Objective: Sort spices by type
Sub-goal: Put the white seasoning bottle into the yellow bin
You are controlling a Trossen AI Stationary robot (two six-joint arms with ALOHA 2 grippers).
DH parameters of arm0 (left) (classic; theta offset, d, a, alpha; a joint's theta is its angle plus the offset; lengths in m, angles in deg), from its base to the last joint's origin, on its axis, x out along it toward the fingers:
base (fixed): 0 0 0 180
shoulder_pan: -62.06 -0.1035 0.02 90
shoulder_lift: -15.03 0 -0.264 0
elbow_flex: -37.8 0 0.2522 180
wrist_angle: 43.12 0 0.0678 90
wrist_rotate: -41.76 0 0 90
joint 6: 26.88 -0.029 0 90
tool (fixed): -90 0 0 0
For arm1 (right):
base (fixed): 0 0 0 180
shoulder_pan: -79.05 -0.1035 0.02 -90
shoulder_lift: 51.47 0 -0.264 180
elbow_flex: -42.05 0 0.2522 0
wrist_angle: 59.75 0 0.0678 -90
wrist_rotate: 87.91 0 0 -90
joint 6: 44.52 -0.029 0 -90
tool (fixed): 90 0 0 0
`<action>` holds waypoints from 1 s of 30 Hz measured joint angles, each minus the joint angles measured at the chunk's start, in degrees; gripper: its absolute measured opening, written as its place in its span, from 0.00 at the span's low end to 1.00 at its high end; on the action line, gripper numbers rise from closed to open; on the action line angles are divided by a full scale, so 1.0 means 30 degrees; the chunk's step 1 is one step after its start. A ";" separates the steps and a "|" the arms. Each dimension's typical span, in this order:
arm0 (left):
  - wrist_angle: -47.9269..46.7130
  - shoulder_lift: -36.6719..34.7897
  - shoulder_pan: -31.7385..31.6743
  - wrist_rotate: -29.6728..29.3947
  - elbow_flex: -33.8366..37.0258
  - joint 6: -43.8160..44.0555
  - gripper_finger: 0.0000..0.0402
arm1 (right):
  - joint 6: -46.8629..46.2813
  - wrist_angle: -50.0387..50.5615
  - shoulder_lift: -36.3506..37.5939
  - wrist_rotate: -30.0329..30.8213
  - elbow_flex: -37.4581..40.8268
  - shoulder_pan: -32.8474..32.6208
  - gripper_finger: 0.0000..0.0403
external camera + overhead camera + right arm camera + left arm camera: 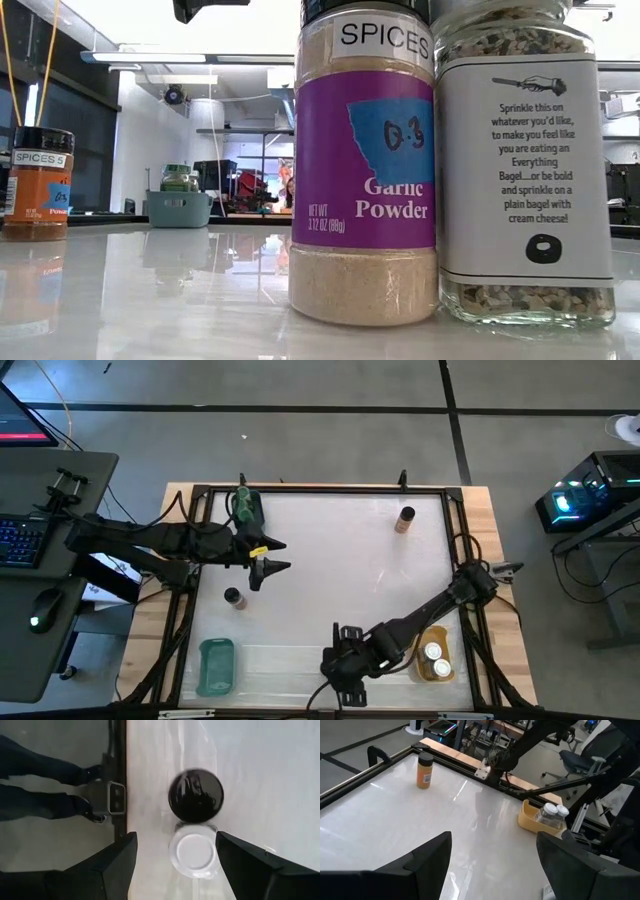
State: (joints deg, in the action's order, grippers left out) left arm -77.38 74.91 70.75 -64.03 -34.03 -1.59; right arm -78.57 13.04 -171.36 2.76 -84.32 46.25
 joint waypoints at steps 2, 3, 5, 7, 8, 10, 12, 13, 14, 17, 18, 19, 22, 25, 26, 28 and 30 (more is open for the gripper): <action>-0.0070 0.0000 0.0000 0.0000 0.0000 -0.0171 0.69 | -0.0051 0.0449 -0.0165 0.0336 -0.0004 -0.0082 0.66; -0.0146 0.0000 0.0000 0.0000 0.0000 -0.0179 0.69 | -0.0178 0.0781 -0.0231 0.0638 0.0000 -0.0106 0.66; -0.0338 0.0000 -0.0015 0.0000 0.0000 -0.0194 0.69 | -0.0497 0.1354 -0.0302 0.1191 0.0026 -0.0122 0.66; -0.0420 0.0000 -0.0015 -0.0003 0.0000 -0.0474 0.69 | -0.0659 0.1669 -0.0302 0.1318 0.0029 -0.0119 0.66; -0.0403 0.0000 -0.0015 -0.0007 0.0000 -0.0613 0.69 | -0.0661 0.1681 -0.0302 0.1343 0.0029 -0.0115 0.66; -0.0405 0.0000 -0.0015 -0.0007 0.0000 -0.0797 0.69 | -0.0535 0.1661 -0.0302 0.1349 0.0029 -0.0115 0.66; -0.0398 0.0000 -0.0015 -0.0007 0.0000 -0.0833 0.69 | -0.0135 0.1470 -0.0302 0.1179 0.0029 -0.0115 0.66; -0.0398 0.0000 -0.0015 -0.0007 0.0000 -0.0837 0.69 | 0.0079 0.1306 -0.0302 0.1011 0.0029 -0.0115 0.66; -0.0398 0.0000 -0.0015 -0.0007 0.0000 -0.0842 0.69 | 0.0294 0.1177 -0.0302 0.0826 0.0029 -0.0115 0.66; -0.0398 0.0000 -0.0015 -0.0007 0.0000 -0.0837 0.69 | 0.0660 0.1013 -0.0312 0.0751 0.0029 -0.0118 0.66; -0.0393 0.0000 -0.0015 -0.0007 0.0000 -0.0842 0.69 | 0.0664 0.1040 -0.0362 0.0759 0.0028 -0.0115 0.66; -0.0398 0.0000 -0.0015 -0.0007 0.0000 -0.0842 0.69 | 0.0657 0.1150 -0.0427 0.0757 0.0028 -0.0115 0.66; -0.0398 0.0000 -0.0015 -0.0014 0.0000 -0.0842 0.69 | 0.0553 0.1225 -0.0939 0.0771 0.0022 -0.0115 0.66; -0.0430 0.0000 -0.0015 -0.0012 0.0000 -0.0842 0.69 | 0.0036 0.1180 -0.1326 0.0744 0.0029 -0.0115 0.66; -0.0448 0.0000 -0.0015 -0.0015 0.0000 -0.0854 0.69 | -0.0074 0.1178 -0.1401 0.0693 0.0029 -0.0115 0.66; -0.0449 0.0000 -0.0015 -0.0015 0.0000 -0.0874 0.69 | -0.0159 0.1220 -0.1679 0.0693 0.0029 -0.0116 0.66; -0.0473 0.0000 -0.0015 -0.0015 0.0000 -0.0872 0.69 | -0.0164 0.1401 -0.1955 0.0707 0.0029 -0.0130 0.66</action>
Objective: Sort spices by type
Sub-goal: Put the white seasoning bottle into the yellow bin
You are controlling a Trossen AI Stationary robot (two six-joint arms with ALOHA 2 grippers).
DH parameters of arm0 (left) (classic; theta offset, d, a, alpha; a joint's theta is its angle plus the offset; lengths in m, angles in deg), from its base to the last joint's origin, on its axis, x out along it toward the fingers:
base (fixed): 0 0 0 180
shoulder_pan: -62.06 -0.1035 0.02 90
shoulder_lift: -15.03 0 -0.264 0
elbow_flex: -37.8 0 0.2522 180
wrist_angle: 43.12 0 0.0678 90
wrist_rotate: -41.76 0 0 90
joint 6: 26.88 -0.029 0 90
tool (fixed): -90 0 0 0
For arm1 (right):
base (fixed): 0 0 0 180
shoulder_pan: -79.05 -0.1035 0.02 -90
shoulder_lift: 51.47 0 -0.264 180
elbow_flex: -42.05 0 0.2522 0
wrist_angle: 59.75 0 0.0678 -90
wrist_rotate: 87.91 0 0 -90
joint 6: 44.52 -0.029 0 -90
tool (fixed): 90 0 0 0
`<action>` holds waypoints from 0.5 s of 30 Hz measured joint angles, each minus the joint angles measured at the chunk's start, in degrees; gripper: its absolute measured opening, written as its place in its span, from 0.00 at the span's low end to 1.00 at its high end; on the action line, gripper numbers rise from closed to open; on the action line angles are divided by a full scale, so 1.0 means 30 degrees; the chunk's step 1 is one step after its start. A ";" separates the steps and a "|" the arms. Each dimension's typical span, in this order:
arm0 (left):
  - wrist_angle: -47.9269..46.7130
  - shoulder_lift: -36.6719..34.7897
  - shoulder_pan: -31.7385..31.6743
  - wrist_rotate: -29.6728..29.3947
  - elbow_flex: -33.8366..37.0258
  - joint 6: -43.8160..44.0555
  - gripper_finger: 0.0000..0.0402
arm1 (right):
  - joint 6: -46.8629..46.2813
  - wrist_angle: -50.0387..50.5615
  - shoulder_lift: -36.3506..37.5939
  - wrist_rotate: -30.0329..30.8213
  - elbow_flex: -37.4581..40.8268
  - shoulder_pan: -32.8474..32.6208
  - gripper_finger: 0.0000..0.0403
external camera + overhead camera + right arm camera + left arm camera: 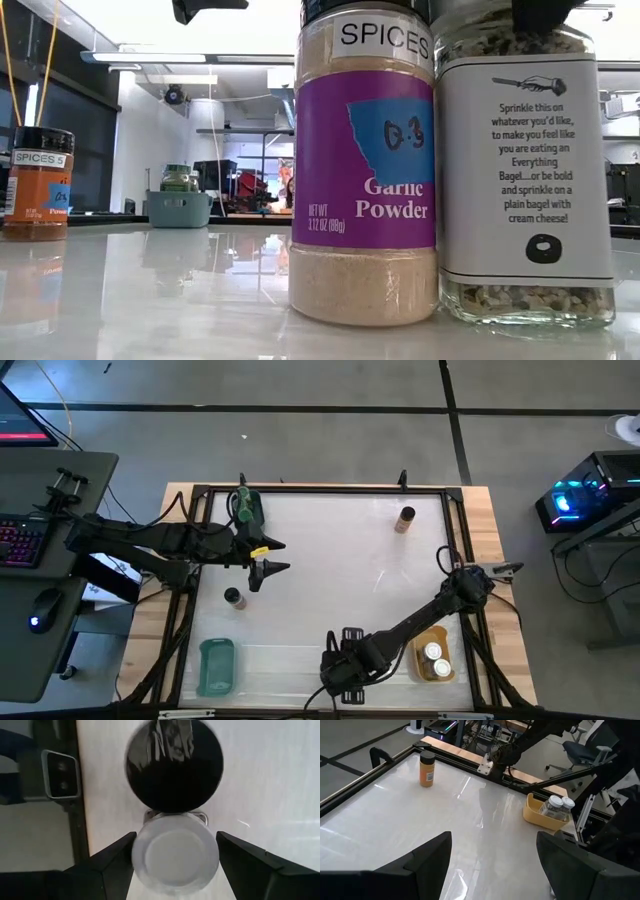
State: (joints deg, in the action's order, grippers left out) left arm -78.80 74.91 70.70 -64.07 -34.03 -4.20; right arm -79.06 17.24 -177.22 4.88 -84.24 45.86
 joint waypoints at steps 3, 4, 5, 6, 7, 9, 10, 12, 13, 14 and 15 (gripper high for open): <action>-0.0061 0.0000 0.0000 0.0000 0.0000 -0.0012 0.69 | -0.0105 0.0048 -0.0176 -0.0006 0.0000 0.0000 0.66; -0.0065 0.0000 0.0000 0.0000 0.0000 -0.0100 0.69 | -0.0172 0.0107 -0.0205 -0.0006 0.0000 0.0000 0.66; -0.0069 0.0000 0.0000 -0.0006 0.0000 -0.0108 0.69 | -0.0186 0.0126 -0.0291 -0.0006 0.0000 0.0000 0.66; -0.0078 0.0000 0.0000 -0.0007 0.0000 -0.0108 0.69 | -0.0200 0.0125 -0.0351 0.0008 0.0000 0.0000 0.66; -0.0078 0.0000 0.0000 -0.0004 0.0000 -0.0108 0.69 | -0.0206 0.0172 -0.0403 0.0009 0.0000 0.0000 0.66; -0.0090 0.0000 0.0000 -0.0007 0.0000 -0.0116 0.69 | -0.0124 0.0194 -0.0423 0.0044 0.0000 0.0000 0.65; -0.0087 0.0000 0.0000 -0.0007 0.0000 -0.0116 0.69 | 0.0022 0.0186 -0.0402 0.0059 0.0000 0.0000 0.64; -0.0093 0.0000 0.0000 -0.0007 0.0000 -0.0123 0.69 | 0.0399 0.0186 -0.0380 0.0058 0.0000 -0.0007 0.61; -0.0093 0.0000 0.0000 -0.0007 0.0000 -0.0123 0.69 | 0.0546 0.0198 -0.0380 0.0059 0.0000 -0.0007 0.59; -0.0093 0.0000 0.0000 -0.0007 0.0000 -0.0130 0.69 | 0.0617 0.0191 -0.0390 0.0056 0.0000 -0.0007 0.56; -0.0093 0.0000 0.0000 -0.0007 0.0000 -0.0142 0.69 | 0.0617 0.0179 -0.0438 0.0059 0.0000 -0.0007 0.53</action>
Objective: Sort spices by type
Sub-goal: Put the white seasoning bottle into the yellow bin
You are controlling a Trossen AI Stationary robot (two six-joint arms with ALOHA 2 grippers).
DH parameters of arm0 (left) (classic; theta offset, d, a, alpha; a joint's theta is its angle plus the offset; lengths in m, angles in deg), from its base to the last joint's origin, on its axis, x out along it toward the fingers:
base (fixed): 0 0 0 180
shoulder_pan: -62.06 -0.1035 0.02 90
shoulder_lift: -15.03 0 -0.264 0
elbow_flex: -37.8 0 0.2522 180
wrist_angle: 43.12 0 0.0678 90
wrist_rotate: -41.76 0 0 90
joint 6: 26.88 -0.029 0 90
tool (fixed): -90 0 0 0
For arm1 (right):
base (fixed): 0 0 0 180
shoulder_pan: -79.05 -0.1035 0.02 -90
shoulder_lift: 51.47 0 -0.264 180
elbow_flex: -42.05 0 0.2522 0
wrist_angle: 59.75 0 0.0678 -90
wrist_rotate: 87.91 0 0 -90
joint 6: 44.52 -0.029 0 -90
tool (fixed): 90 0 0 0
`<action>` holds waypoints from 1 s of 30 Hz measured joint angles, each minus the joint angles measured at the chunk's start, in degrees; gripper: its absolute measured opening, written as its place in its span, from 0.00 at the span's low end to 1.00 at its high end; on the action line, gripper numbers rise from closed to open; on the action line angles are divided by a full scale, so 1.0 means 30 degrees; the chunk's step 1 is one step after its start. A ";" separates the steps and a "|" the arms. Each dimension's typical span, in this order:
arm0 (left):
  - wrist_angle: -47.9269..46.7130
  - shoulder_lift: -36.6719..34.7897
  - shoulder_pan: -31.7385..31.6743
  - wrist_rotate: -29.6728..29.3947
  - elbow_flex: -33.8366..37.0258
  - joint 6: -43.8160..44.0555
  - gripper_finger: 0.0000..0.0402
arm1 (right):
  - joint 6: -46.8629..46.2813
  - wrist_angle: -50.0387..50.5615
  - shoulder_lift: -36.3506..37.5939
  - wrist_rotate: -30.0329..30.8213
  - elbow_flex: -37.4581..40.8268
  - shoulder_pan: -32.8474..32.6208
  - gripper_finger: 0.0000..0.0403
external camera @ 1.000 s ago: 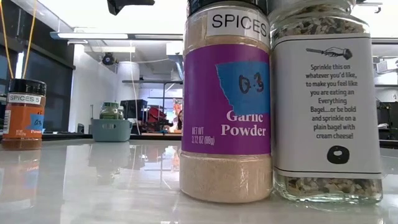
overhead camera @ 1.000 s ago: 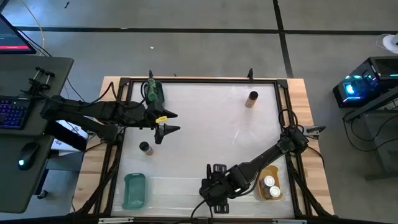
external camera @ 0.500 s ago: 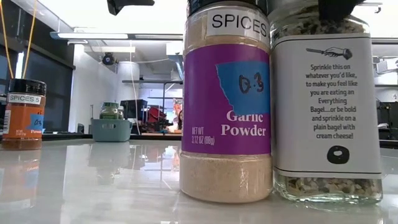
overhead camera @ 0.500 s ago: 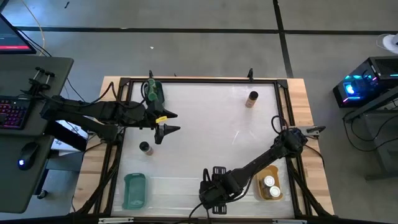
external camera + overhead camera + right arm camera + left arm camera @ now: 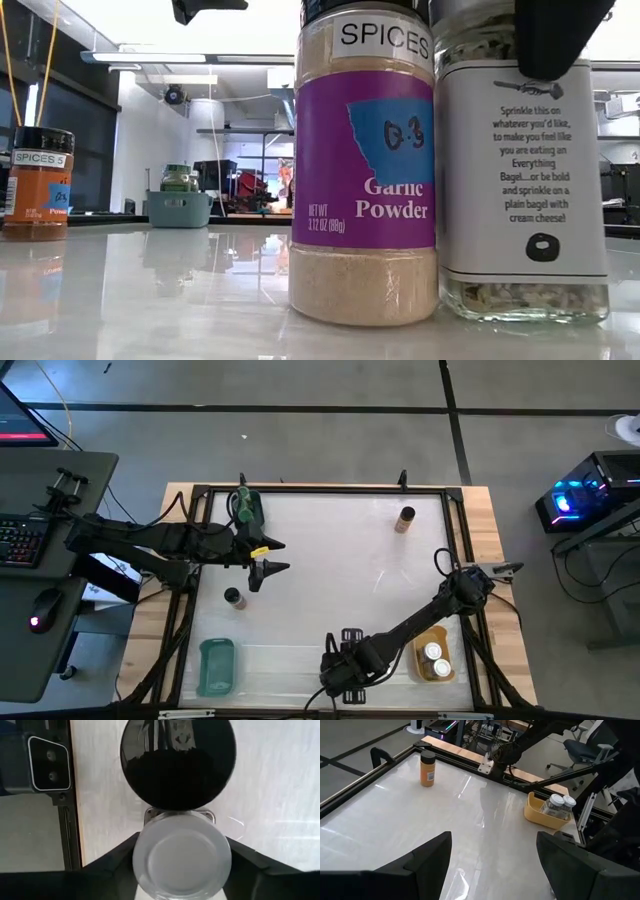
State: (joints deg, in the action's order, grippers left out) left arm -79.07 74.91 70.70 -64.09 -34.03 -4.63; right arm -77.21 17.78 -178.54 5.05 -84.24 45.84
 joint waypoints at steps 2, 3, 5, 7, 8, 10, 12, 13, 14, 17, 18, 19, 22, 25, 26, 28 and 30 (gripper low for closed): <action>-0.0005 0.0000 0.0002 -0.0002 0.0000 -0.0124 0.69 | 0.0039 0.0022 -0.0009 -0.0036 0.0000 0.0000 0.49; -0.0011 0.0000 0.0000 -0.0004 0.0000 -0.0170 0.69 | 0.0106 0.0012 -0.0059 -0.0091 -0.0003 0.0000 0.49; -0.0007 0.0000 0.0000 -0.0007 0.0000 -0.0307 0.69 | 0.0595 0.0070 -0.0102 -0.0215 -0.0023 0.0000 0.49; -0.0029 0.0000 0.0000 -0.0009 0.0000 -0.0497 0.69 | 0.0954 0.0431 -0.0036 -0.0316 -0.0062 -0.0001 0.49; -0.0043 0.0000 0.0000 -0.0016 0.0000 -0.0596 0.69 | 0.1084 0.0846 -0.0036 -0.0350 -0.0195 -0.0022 0.49; -0.0066 0.0000 0.0001 -0.0060 0.0000 -0.0793 0.69 | 0.1536 0.2563 0.0072 0.0004 -0.0784 -0.0033 0.49; -0.0067 0.0000 0.0000 -0.0150 0.0000 -0.0979 0.69 | 0.2041 0.4944 0.0364 0.1082 -0.1783 -0.0044 0.49; -0.0077 0.0000 0.0006 -0.0242 0.0000 -0.1084 0.69 | 0.2341 0.6149 0.0526 0.1701 -0.2520 -0.0065 0.49; -0.0099 0.0000 0.0000 -0.0358 0.0000 -0.1164 0.69 | 0.2682 0.7508 0.0649 0.2383 -0.3343 -0.0103 0.49; -0.0108 0.0000 0.0000 -0.0497 0.0000 -0.1442 0.69 | 0.4912 0.9025 0.0849 0.4118 -0.5284 -0.0264 0.49; -0.0091 0.0000 0.0000 -0.0517 0.0000 -0.1478 0.69 | 0.6064 0.8234 0.0933 0.4391 -0.5677 -0.0321 0.49; -0.0120 0.0006 0.0000 -0.0544 0.0000 -0.1489 0.69 | 0.7320 0.7556 0.0933 0.4830 -0.6176 -0.0384 0.49; -0.0189 0.0000 0.0000 -0.0619 0.0004 -0.1496 0.69 | 1.1646 0.7196 0.1041 0.6377 -0.7495 -0.0451 0.49; -0.0182 0.0000 0.0002 -0.0658 0.0007 -0.1509 0.69 | 1.5506 0.6275 0.1215 0.7555 -0.7482 -0.0412 0.49; -0.0192 0.0007 0.0000 -0.0663 0.0007 -0.1554 0.69 | 1.6751 0.6232 0.1152 0.7581 -0.7472 -0.0434 0.49; -0.0207 0.0000 0.0001 -0.0677 0.0007 -0.1626 0.69 | 1.9088 0.6512 0.1035 0.7794 -0.7431 -0.0491 0.49; -0.0233 0.0007 0.0000 -0.0670 0.0015 -0.1627 0.69 | 2.0296 0.6211 0.1035 0.7807 -0.7342 -0.0572 0.49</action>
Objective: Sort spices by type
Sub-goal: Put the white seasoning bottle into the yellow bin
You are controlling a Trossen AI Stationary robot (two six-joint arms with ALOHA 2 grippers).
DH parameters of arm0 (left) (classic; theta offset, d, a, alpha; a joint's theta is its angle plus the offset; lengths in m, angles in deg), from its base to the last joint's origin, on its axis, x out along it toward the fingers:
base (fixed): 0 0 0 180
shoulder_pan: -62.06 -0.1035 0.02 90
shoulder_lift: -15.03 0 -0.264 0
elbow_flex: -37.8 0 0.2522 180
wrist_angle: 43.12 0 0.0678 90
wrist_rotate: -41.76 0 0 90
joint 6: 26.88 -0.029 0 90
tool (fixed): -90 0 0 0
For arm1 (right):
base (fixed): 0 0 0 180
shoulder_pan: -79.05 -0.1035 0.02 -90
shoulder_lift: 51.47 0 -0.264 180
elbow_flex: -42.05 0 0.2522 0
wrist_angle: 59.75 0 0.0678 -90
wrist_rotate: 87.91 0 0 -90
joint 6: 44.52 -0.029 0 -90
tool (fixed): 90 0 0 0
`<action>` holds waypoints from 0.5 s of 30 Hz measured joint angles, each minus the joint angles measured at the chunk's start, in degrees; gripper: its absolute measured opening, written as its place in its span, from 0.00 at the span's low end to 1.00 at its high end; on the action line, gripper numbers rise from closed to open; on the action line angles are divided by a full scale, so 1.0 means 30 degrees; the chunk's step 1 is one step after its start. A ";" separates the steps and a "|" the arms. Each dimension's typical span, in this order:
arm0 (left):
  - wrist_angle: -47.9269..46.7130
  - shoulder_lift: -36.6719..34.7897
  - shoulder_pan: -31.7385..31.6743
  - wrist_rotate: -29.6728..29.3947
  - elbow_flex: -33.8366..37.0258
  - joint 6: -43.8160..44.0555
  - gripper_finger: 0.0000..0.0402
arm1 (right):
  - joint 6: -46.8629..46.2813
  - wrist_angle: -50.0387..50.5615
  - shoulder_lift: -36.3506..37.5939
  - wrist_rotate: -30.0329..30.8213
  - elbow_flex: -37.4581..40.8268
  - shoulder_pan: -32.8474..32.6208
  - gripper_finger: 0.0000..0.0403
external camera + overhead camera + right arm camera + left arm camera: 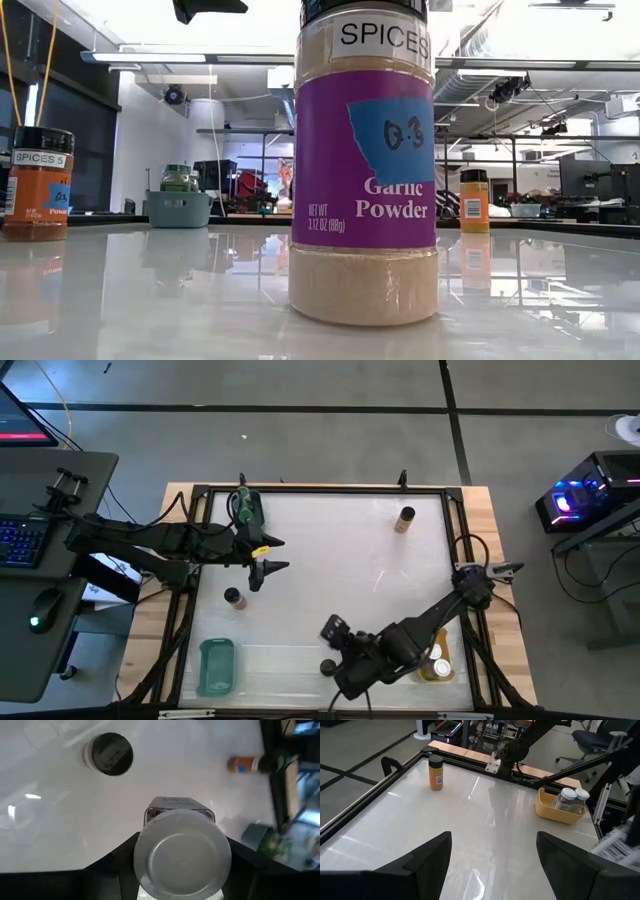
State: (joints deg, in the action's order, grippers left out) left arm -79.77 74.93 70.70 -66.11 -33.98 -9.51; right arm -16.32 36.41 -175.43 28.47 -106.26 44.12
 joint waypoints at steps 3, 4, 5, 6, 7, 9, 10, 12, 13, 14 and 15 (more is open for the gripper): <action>-0.0047 0.0000 0.0007 -0.0069 0.0000 -0.0007 0.69 | 0.1382 0.0169 0.0015 0.0527 0.0439 -0.0041 0.49; -0.0078 0.0000 0.0003 -0.0100 0.0000 -0.0010 0.69 | 0.2099 0.0167 -0.0006 0.0998 0.0554 -0.0004 0.49; -0.0105 0.0000 0.0000 -0.0122 0.0000 -0.0015 0.69 | 0.2860 0.0049 -0.0007 0.1515 0.0742 0.0013 0.49; -0.0124 0.0000 0.0000 -0.0180 0.0000 -0.0015 0.69 | 0.3520 -0.0066 -0.0007 0.1878 0.0889 0.0036 0.49; -0.0131 0.0000 0.0004 -0.0277 0.0000 -0.0029 0.69 | 0.4019 -0.0144 -0.0007 0.2228 0.0982 0.0062 0.49; -0.0147 0.0000 0.0000 -0.0420 0.0000 -0.0029 0.69 | 0.4613 -0.0158 -0.0007 0.2610 0.1062 0.0039 0.49; -0.0146 0.0000 0.0002 -0.0516 0.0000 -0.0029 0.69 | 0.4792 -0.0227 -0.0007 0.2562 0.1062 0.0018 0.49; -0.0146 0.0000 0.0000 -0.0736 0.0000 -0.0029 0.69 | 0.5222 -0.0471 0.0000 0.2614 0.1062 0.0007 0.49; -0.0146 0.0000 0.0004 -0.0797 0.0000 -0.0036 0.69 | 0.5510 -0.0558 0.0000 0.2611 0.1062 -0.0004 0.49; -0.0146 0.0000 0.0005 -0.0900 0.0000 -0.0084 0.69 | 0.5759 -0.0618 0.0000 0.2586 0.1062 -0.0004 0.49; -0.0138 0.0000 0.0000 -0.1036 0.0000 -0.0209 0.69 | 0.6029 -0.0713 0.0000 0.2582 0.1062 0.0010 0.49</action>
State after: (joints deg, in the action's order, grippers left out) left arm -80.19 74.93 70.70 -69.21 -33.98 -10.14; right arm 1.76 34.27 -175.43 36.22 -103.08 44.16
